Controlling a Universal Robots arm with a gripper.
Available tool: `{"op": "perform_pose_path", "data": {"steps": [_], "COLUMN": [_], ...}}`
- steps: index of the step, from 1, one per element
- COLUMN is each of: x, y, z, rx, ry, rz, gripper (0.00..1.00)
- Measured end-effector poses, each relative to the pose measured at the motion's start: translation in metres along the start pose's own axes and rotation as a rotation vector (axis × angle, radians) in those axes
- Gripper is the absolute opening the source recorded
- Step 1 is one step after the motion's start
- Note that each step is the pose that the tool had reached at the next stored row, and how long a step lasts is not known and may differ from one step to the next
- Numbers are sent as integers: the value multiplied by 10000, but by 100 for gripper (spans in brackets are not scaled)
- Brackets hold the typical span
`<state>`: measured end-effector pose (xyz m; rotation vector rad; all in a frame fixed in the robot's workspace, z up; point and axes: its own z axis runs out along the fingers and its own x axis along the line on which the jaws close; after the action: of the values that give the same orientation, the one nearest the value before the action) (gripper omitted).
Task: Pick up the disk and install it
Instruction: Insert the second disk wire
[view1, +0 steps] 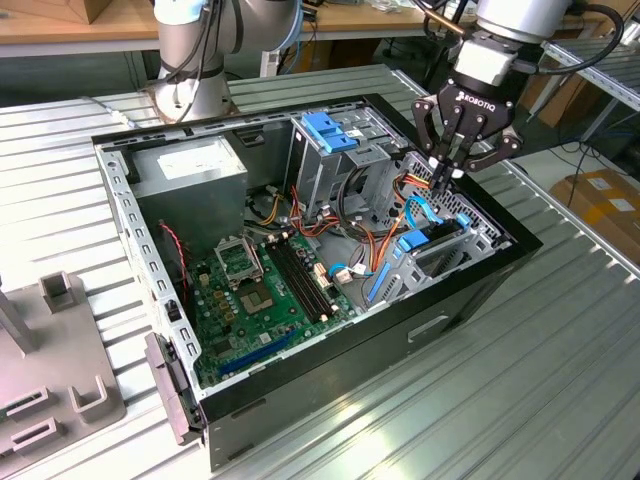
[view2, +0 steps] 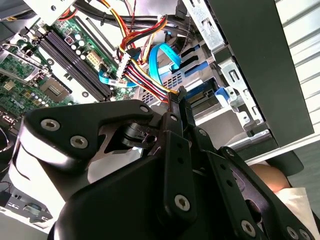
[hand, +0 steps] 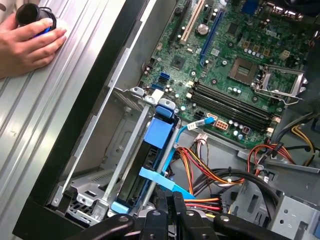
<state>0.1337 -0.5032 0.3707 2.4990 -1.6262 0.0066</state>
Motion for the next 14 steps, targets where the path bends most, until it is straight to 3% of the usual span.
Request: {"op": "perform_pose_path", "data": {"steps": [2,5,10,14], "x": [0,-1,-1,-1], "y": [0,-1,-2,-3], "z": [1,6,14,21], "rx": [6,61,240,381], "ry": [-8,-84,-184,-183], "rz": [51,264,578,825], "gripper": [16,16,16,16]}}
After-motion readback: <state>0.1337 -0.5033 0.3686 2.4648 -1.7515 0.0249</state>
